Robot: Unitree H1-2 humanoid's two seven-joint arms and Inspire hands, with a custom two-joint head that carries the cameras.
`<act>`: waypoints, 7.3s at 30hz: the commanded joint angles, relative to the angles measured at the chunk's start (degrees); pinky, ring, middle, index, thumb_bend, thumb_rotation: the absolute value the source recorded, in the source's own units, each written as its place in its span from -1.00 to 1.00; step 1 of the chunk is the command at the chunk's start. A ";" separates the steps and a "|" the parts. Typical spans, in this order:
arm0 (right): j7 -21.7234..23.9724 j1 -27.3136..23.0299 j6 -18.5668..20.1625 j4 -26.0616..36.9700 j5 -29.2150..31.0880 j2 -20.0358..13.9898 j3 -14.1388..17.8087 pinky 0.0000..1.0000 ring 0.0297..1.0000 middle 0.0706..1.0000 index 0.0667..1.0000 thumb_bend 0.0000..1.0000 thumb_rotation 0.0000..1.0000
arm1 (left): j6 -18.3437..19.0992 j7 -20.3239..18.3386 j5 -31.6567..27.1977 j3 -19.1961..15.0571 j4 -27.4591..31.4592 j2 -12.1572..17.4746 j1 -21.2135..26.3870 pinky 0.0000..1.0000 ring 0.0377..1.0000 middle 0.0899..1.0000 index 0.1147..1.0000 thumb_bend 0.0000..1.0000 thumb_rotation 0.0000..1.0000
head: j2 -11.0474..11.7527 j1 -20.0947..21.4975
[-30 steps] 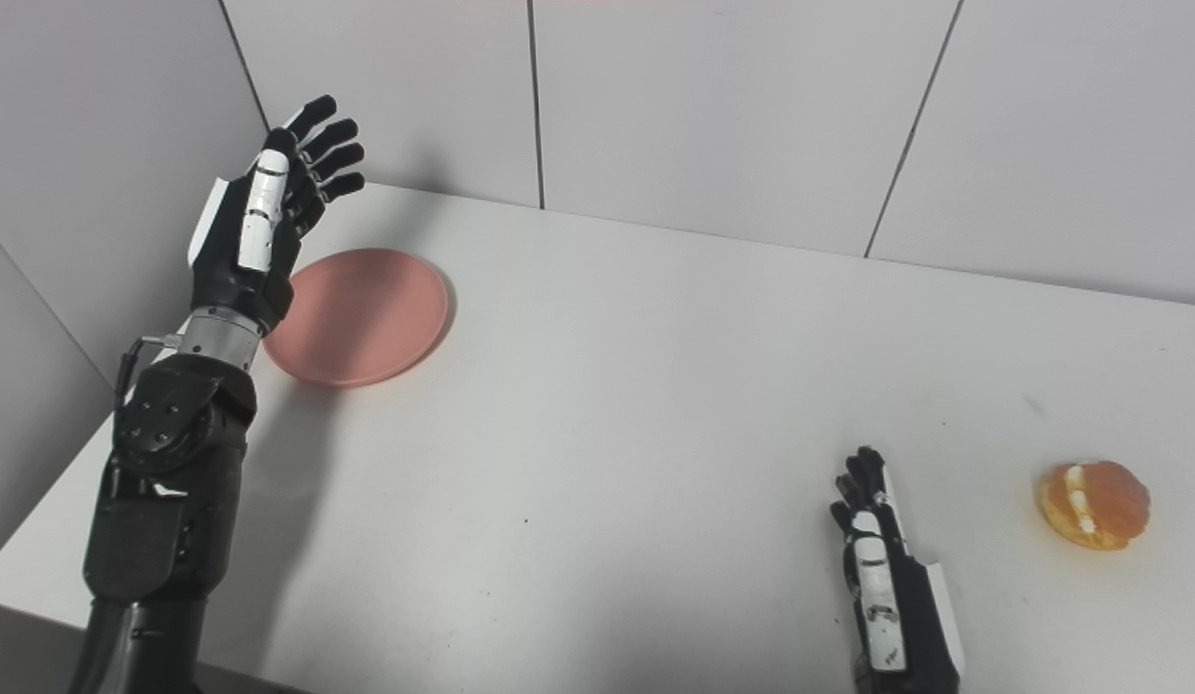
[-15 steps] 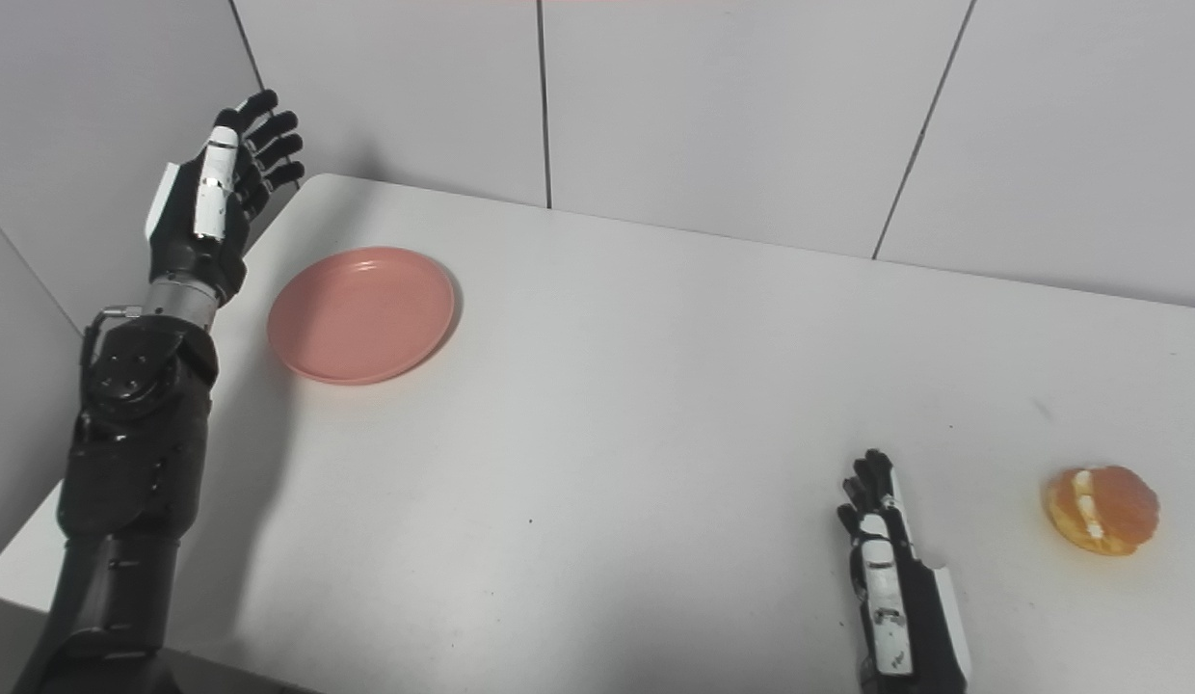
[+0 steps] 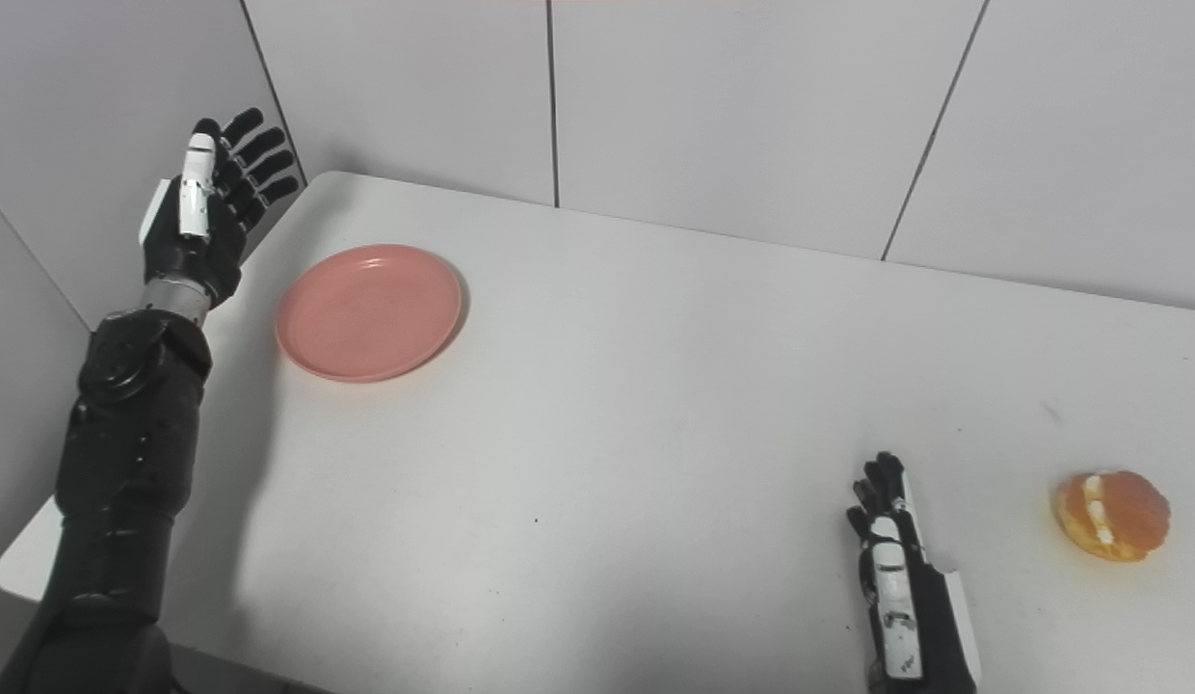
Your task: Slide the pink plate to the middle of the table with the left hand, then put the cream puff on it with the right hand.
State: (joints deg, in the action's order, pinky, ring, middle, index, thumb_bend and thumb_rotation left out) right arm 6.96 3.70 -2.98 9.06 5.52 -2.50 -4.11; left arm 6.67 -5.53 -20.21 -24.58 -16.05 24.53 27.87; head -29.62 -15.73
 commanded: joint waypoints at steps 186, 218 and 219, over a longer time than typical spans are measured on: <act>-10.68 -13.97 3.56 10.42 -26.99 -4.35 6.07 0.74 0.84 0.86 0.88 -0.06 1.00 | -9.64 -11.29 2.07 21.83 -2.56 -17.78 -14.55 0.88 0.83 0.83 0.81 -0.26 1.00 | -3.78 42.99; 2.21 -17.37 27.24 14.12 -56.27 -17.75 8.49 0.35 0.72 0.88 0.93 0.83 0.13 | -15.41 -13.89 4.38 23.27 0.62 -16.50 -22.40 0.91 0.88 0.90 0.89 -0.17 1.00 | -5.39 50.93; 2.91 -17.41 27.61 13.84 -56.61 -17.98 8.20 0.34 0.72 0.89 0.94 0.84 0.14 | -15.26 -13.83 4.37 23.41 0.87 -16.43 -22.50 0.91 0.88 0.90 0.89 -0.16 1.00 | -5.39 50.93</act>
State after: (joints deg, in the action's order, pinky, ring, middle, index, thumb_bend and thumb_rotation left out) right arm 9.21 -11.99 23.59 21.24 -49.72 -18.71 4.31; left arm -8.50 -18.17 -16.05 -1.80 -11.28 8.81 12.80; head -35.06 35.24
